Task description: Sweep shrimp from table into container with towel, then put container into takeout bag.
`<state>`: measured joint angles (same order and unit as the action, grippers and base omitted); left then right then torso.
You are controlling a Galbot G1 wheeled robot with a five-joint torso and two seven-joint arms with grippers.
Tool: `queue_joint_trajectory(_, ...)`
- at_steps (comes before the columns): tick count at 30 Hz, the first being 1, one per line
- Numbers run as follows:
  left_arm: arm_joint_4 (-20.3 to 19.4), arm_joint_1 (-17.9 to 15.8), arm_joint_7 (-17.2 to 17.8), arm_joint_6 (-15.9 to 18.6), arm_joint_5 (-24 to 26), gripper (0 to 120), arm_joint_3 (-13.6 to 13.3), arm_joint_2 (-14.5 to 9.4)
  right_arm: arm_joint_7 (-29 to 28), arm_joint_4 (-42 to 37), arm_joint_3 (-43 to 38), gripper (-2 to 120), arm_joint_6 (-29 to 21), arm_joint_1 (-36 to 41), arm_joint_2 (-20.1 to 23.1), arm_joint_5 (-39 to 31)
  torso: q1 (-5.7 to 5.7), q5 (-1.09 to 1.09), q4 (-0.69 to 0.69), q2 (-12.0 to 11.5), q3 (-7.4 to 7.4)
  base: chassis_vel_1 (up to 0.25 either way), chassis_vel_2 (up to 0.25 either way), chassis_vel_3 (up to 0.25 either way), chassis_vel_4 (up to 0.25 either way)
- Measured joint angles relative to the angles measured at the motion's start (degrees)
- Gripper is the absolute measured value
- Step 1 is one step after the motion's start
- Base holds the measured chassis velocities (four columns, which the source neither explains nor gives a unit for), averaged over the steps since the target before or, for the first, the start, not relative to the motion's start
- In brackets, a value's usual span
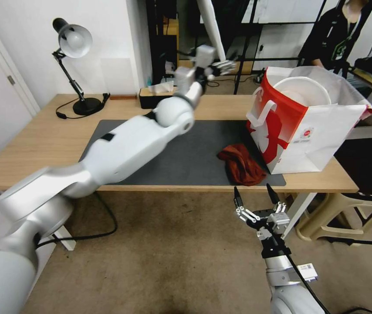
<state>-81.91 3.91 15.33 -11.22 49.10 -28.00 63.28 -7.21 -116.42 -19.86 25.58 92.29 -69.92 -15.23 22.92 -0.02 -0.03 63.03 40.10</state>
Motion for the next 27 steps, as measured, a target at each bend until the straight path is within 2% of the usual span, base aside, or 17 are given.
queue_joint_trajectory(1,-2.5,4.1,-1.6,-0.7,-0.7,100,2.7,-4.2,-0.4,-0.1,0.0,100,-0.2,-0.4,-0.3,0.1,0.0,0.01,0.03,0.0,0.0,0.0,0.0,0.0,0.0)
queue_joint_trajectory(2,-2.5,4.1,-1.6,-0.7,-0.7,100,2.7,-4.2,-0.4,-0.1,0.0,100,-0.2,-0.4,-0.3,0.1,0.0,0.01,0.03,0.0,0.0,0.0,0.0,0.0,0.0)
queue_joint_trajectory(4,-6.2,11.9,-3.4,-2.5,-2.1,100,8.9,-10.2,-1.1,0.1,0.3,100,-0.5,-1.8,-1.0,0.4,0.0,-0.02,0.09,0.0,0.0,0.0,0.0,0.0,0.0)
queue_joint_trajectory(5,-6.2,11.9,-3.4,-2.5,-2.1,100,8.9,-10.2,-1.1,0.1,0.3,100,-0.5,-1.8,-1.0,0.4,0.0,-0.02,0.09,0.0,0.0,0.0,0.0,0.0,0.0)
queue_joint_trajectory(6,-8.0,16.2,-4.5,-3.0,-2.6,100,12.9,-12.3,-1.3,0.1,0.3,100,-0.7,-2.2,-1.4,0.6,0.0,0.03,0.07,0.0,-0.01,0.0,0.0,0.0,0.0)
queue_joint_trajectory(7,-8.9,18.9,-5.1,-3.2,-2.8,100,15.2,-13.2,-1.4,0.1,0.3,100,-0.8,-2.5,-1.7,0.7,0.0,0.0,0.06,0.0,0.0,0.0,0.0,0.0,0.0)
queue_joint_trajectory(8,-10.8,23.9,-6.0,-3.4,-3.4,100,19.4,-14.8,-1.7,0.2,0.3,100,-1.0,-2.9,-2.0,1.0,0.0,-0.02,0.01,0.0,0.0,0.0,0.0,0.0,0.0)
queue_joint_trajectory(9,-10.8,23.9,-6.0,-3.4,-3.4,100,19.4,-14.8,-1.7,0.2,0.3,100,-1.0,-2.9,-2.0,1.0,0.0,-0.02,0.01,0.0,0.0,0.0,0.0,0.0,0.0)
queue_joint_trajectory(11,-14.2,32.4,-7.4,-3.8,-4.8,100,26.2,-16.6,-2.0,0.4,0.6,100,-1.5,-4.0,-2.2,1.4,0.0,0.02,0.02,0.0,0.0,0.0,0.0,0.0,0.0)
queue_joint_trajectory(12,-14.2,32.4,-7.4,-3.8,-4.8,100,26.2,-16.6,-2.0,0.4,0.6,100,-1.5,-4.0,-2.2,1.4,0.0,0.02,0.02,0.0,0.0,0.0,0.0,0.0,0.0)
queue_joint_trajectory(14,-16.6,39.6,-7.9,-5.3,-6.8,100,31.4,-17.3,-2.2,0.4,0.6,100,-1.8,-4.6,-2.5,2.0,-0.01,0.01,0.08,0.0,-0.01,0.0,0.0,0.0,0.0)
queue_joint_trajectory(15,-16.6,39.6,-7.9,-5.3,-6.8,100,31.4,-17.3,-2.2,0.4,0.6,100,-1.8,-4.6,-2.5,2.0,-0.01,0.01,0.08,0.0,-0.01,0.0,0.0,0.0,0.0)
queue_joint_trajectory(16,-17.8,44.4,-7.9,-6.7,-8.9,100,34.0,-16.9,-2.5,0.2,0.2,100,-2.1,-4.5,-3.1,2.6,-0.01,0.04,0.07,0.0,-0.01,0.0,0.0,0.0,0.0)
queue_joint_trajectory(18,-18.4,49.0,-7.5,-8.2,-11.9,100,35.7,-14.9,-2.8,-0.6,-0.9,100,-2.3,-3.7,-4.3,3.7,-0.01,0.01,0.04,0.0,0.0,0.0,0.0,0.0,0.0)
queue_joint_trajectory(20,-18.6,50.0,-6.9,-8.4,-12.8,100,35.9,-14.0,-3.0,-0.9,-1.4,100,-2.4,-3.2,-4.8,4.1,-0.01,0.03,0.02,0.0,-0.01,0.0,0.0,0.0,0.0)
queue_joint_trajectory(22,-19.7,53.1,-5.5,-8.7,-14.8,100,37.2,-11.2,-3.4,-1.6,-2.3,100,-2.6,-2.2,-6.0,5.0,0.0,-0.01,-0.06,0.0,0.0,0.0,0.0,0.0,0.0)
queue_joint_trajectory(27,-22.5,60.7,-4.3,-8.7,-17.9,100,42.7,-5.8,-3.7,-2.1,-2.5,100,-3.4,-2.0,-7.5,5.9,-0.01,0.03,0.06,0.0,0.0,0.0,0.0,0.0,0.0)
